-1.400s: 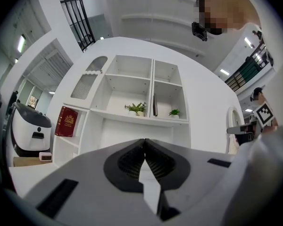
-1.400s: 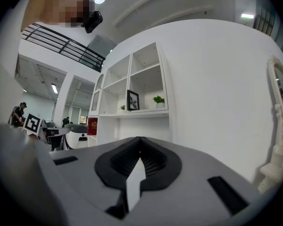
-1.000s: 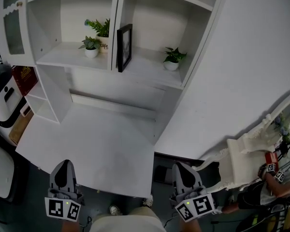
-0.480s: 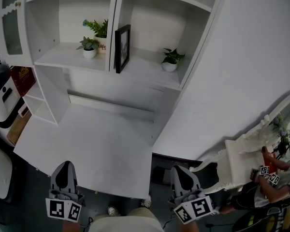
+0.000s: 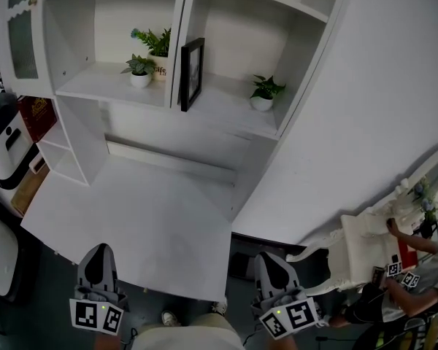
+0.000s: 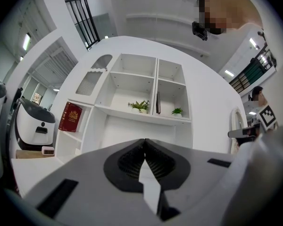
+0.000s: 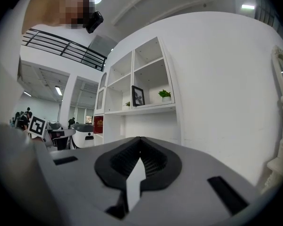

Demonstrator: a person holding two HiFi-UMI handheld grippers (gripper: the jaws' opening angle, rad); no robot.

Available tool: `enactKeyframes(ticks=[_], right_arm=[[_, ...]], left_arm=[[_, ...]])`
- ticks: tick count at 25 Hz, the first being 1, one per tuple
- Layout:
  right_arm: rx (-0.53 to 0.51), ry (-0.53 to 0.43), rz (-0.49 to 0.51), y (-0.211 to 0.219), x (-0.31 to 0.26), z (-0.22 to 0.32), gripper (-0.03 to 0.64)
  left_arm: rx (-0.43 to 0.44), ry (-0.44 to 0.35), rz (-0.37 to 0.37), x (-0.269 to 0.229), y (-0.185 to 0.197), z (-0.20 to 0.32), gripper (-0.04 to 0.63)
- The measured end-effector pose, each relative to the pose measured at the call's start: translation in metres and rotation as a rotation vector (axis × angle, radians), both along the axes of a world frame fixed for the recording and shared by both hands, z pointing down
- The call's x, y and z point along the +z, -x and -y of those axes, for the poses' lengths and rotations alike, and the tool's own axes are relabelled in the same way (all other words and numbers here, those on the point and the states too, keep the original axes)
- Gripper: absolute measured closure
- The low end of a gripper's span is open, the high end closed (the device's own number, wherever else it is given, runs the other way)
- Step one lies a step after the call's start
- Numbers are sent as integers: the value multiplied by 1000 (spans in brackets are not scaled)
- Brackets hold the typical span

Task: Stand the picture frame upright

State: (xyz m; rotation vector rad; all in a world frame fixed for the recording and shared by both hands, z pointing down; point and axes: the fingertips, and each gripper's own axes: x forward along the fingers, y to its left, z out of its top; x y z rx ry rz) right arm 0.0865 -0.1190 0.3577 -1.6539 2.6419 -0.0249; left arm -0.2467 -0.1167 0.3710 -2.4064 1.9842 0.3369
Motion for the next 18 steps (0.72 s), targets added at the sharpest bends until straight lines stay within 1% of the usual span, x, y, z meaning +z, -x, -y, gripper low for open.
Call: enactKeyframes(ticks=[18], right_arm=[[2,11,2,-3,2,4,609]], left_arm=[[15,3,-14,2,-8,11,578]])
